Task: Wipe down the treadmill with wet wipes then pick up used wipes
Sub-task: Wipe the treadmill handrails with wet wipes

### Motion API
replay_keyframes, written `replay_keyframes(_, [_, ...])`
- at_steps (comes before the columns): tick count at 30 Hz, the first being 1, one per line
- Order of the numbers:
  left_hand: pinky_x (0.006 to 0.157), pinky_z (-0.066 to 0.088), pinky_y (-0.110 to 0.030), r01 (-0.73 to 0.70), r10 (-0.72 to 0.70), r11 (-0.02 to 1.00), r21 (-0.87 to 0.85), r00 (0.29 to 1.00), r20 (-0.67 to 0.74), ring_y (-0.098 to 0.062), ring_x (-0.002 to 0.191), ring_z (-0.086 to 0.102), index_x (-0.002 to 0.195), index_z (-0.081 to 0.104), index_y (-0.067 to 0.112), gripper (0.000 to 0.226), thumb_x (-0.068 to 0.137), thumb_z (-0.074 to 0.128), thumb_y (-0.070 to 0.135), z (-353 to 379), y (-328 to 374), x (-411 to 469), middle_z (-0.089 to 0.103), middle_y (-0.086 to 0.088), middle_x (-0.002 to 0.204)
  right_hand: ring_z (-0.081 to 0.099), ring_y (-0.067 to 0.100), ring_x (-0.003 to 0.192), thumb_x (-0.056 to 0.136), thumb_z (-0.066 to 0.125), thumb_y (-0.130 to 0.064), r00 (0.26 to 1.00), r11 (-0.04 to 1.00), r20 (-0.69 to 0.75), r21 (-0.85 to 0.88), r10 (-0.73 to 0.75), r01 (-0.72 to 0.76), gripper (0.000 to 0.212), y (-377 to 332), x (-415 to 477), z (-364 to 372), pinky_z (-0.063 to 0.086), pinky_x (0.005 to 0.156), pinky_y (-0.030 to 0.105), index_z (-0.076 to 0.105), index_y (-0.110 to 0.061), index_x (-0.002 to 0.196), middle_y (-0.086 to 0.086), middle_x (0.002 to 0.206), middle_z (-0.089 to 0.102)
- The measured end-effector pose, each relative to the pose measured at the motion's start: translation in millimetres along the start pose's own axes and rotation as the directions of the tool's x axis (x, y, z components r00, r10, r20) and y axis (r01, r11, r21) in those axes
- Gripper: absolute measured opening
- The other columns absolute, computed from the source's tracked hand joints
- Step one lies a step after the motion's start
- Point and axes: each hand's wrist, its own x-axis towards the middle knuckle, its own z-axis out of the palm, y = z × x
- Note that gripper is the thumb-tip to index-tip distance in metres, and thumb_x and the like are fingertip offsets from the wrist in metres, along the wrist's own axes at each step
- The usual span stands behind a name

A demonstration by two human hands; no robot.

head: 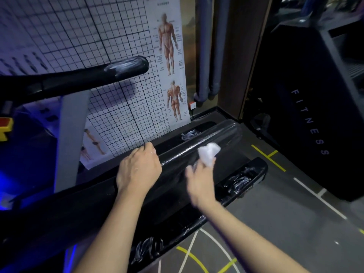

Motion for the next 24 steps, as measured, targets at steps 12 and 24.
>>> replay_keyframes(12, [0.065, 0.035, -0.037, -0.016, 0.016, 1.000, 0.003, 1.000, -0.010, -0.017, 0.076, 0.047, 0.110, 0.052, 0.018, 0.025, 0.107, 0.029, 0.028, 4, -1, 2, 0.067, -0.002, 0.095, 0.036, 0.008, 0.096, 0.093, 0.037, -0.035, 0.981, 0.947, -0.053, 0.275, 0.188, -0.167, 0.025, 35, -7, 9, 0.038, 0.100, 0.045, 0.036, -0.020, 0.113, -0.011, 0.105, 0.034])
replay_keyframes(24, [0.065, 0.034, -0.036, -0.015, 0.015, 1.000, -0.001, 1.000, 0.003, -0.018, 0.077, 0.045, 0.105, 0.050, 0.020, 0.020, 0.107, 0.030, 0.027, -2, 0, 1, 0.066, -0.001, 0.097, 0.031, 0.014, 0.137, 0.102, 0.020, -0.036, 0.954, 0.964, -0.213, 0.205, 0.210, -0.167, 0.049, 36, 66, -50, 0.001, 0.127, 0.039, 0.041, -0.007, 0.135, 0.008, 0.138, 0.046])
